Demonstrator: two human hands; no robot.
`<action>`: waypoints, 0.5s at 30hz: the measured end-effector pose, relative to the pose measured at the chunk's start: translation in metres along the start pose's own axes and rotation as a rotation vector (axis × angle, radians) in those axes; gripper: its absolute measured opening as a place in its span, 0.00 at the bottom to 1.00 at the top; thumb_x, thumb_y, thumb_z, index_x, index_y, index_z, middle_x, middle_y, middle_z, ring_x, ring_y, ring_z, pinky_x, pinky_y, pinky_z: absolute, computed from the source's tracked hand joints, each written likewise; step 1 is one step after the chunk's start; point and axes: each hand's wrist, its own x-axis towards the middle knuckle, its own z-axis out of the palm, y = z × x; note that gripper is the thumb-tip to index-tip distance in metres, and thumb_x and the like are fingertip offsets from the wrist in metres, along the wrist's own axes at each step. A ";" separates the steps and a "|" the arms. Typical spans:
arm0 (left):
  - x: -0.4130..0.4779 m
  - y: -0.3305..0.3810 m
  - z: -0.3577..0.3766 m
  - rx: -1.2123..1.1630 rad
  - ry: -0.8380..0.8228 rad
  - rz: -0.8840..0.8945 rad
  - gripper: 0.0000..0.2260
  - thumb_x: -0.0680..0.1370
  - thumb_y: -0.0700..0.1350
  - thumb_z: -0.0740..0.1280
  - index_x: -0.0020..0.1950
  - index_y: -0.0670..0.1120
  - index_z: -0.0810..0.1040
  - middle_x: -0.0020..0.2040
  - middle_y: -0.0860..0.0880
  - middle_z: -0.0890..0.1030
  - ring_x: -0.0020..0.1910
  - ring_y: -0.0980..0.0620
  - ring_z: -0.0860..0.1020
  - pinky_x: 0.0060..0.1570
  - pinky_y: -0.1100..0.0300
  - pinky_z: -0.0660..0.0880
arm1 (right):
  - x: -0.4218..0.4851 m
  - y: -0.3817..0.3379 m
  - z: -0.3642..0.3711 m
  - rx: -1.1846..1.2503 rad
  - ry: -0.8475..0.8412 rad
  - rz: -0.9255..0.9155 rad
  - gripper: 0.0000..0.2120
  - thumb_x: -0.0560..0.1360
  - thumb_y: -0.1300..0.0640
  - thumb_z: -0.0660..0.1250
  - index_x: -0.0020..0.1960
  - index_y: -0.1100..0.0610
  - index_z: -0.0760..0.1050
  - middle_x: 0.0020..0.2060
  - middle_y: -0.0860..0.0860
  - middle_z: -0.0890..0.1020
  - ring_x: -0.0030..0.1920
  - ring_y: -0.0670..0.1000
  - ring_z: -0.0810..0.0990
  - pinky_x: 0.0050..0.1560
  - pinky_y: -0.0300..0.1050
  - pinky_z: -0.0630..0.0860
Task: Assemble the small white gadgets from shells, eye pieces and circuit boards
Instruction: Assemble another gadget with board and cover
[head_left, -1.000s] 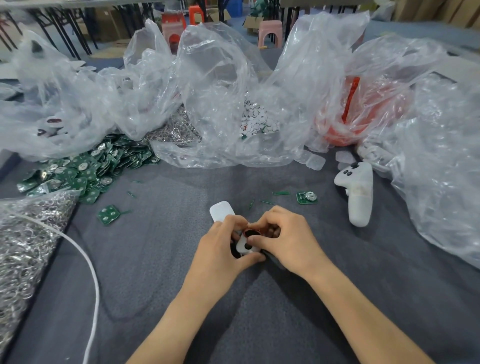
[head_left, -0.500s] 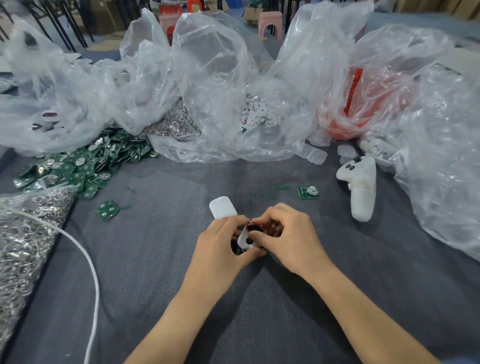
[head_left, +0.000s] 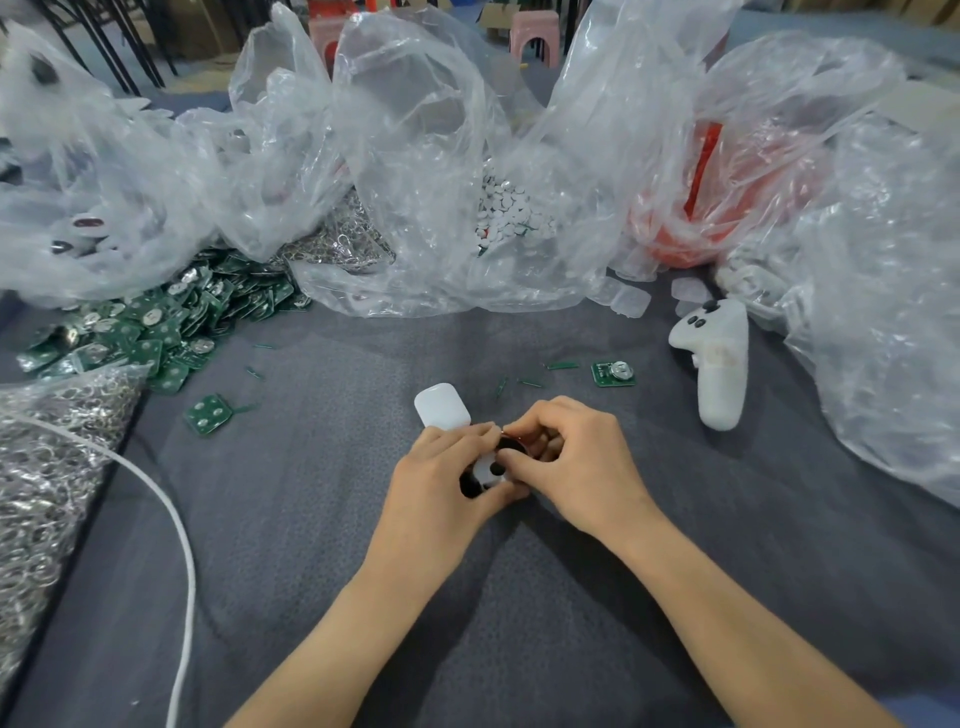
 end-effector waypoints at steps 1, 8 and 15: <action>0.000 0.000 0.000 0.002 0.002 -0.003 0.21 0.65 0.43 0.80 0.56 0.40 0.83 0.56 0.47 0.83 0.55 0.50 0.78 0.57 0.66 0.69 | 0.000 -0.001 0.000 -0.001 -0.002 0.000 0.07 0.65 0.59 0.77 0.42 0.55 0.82 0.38 0.48 0.79 0.35 0.43 0.77 0.40 0.37 0.74; -0.001 0.002 0.001 0.046 -0.002 0.030 0.22 0.65 0.43 0.79 0.57 0.40 0.82 0.57 0.46 0.82 0.50 0.48 0.79 0.55 0.62 0.73 | -0.002 -0.003 -0.001 0.017 0.020 -0.001 0.06 0.66 0.60 0.76 0.43 0.56 0.82 0.37 0.47 0.79 0.33 0.40 0.76 0.37 0.31 0.71; 0.000 0.007 -0.002 0.029 0.009 0.010 0.25 0.66 0.44 0.79 0.62 0.44 0.79 0.43 0.63 0.75 0.44 0.53 0.76 0.46 0.70 0.68 | -0.004 -0.004 0.002 0.030 0.032 -0.046 0.08 0.66 0.62 0.76 0.44 0.57 0.81 0.40 0.47 0.78 0.36 0.40 0.75 0.39 0.29 0.70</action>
